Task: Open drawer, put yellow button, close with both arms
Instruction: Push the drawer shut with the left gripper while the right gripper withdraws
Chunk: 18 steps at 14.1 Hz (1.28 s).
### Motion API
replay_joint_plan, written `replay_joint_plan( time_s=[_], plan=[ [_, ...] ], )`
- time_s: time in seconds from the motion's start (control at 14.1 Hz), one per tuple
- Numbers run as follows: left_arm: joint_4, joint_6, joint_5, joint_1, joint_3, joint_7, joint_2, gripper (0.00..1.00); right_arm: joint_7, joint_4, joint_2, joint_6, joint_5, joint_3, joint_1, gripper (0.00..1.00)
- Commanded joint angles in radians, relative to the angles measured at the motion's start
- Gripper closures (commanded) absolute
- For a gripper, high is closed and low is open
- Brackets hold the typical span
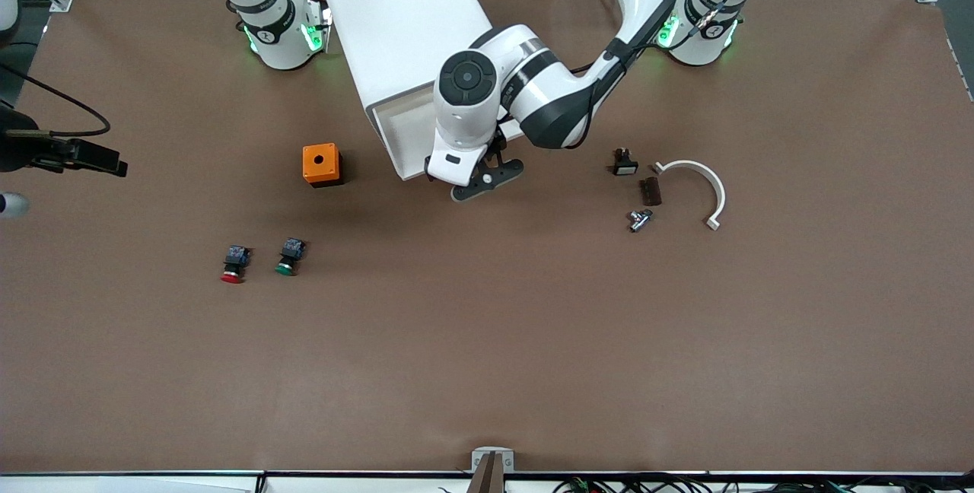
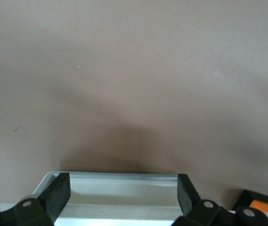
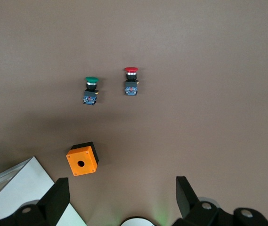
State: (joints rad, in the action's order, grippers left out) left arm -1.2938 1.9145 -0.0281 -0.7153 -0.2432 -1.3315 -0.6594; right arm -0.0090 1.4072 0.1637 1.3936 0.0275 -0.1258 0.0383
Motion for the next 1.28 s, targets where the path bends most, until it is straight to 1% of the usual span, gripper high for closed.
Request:
replay_joint_plan(
  time_s=[0.0,0.14,0.28,0.43,0.5,0.57,0.71,0.93,1.07,1.21],
  plan=[
    [-0.016,0.006,-0.082,-0.042,0.002,-0.011,0.004,0.0,-0.046,-0.033,0.005,-0.044,-0.008,0.025,-0.026,0.0],
    [-0.042,0.006,-0.174,-0.055,0.002,-0.011,0.007,0.0,-0.045,-0.046,0.005,-0.042,-0.008,0.026,-0.023,0.0],
    [-0.045,0.006,-0.193,-0.076,0.002,-0.011,0.007,0.0,-0.046,-0.082,0.004,-0.045,-0.011,0.026,-0.023,0.0],
    [-0.045,0.006,-0.213,-0.088,0.001,-0.011,0.007,0.0,-0.046,-0.083,-0.007,-0.067,-0.018,0.026,-0.017,0.0],
    [-0.045,0.006,-0.254,-0.092,0.002,-0.011,0.007,0.0,-0.039,-0.083,-0.01,-0.111,-0.038,0.031,-0.008,0.0],
    [-0.045,0.006,-0.294,-0.092,0.002,-0.012,0.007,0.0,-0.034,-0.082,-0.013,-0.134,-0.04,0.034,-0.003,0.0],
    [-0.045,0.008,-0.349,-0.099,0.002,-0.011,0.006,0.0,-0.035,-0.082,-0.035,-0.13,-0.032,0.032,-0.005,0.0],
    [-0.045,0.006,-0.354,-0.098,0.002,-0.011,0.006,0.0,-0.031,-0.037,-0.059,-0.148,-0.021,0.026,-0.02,0.0],
    [-0.047,0.006,-0.354,-0.098,0.002,-0.011,0.006,0.0,-0.043,-0.036,-0.059,-0.142,0.043,0.026,-0.066,0.0],
    [-0.048,0.008,-0.355,-0.095,0.004,-0.011,0.006,0.0,-0.045,-0.034,-0.067,-0.134,0.054,0.028,-0.08,0.0]
  ],
)
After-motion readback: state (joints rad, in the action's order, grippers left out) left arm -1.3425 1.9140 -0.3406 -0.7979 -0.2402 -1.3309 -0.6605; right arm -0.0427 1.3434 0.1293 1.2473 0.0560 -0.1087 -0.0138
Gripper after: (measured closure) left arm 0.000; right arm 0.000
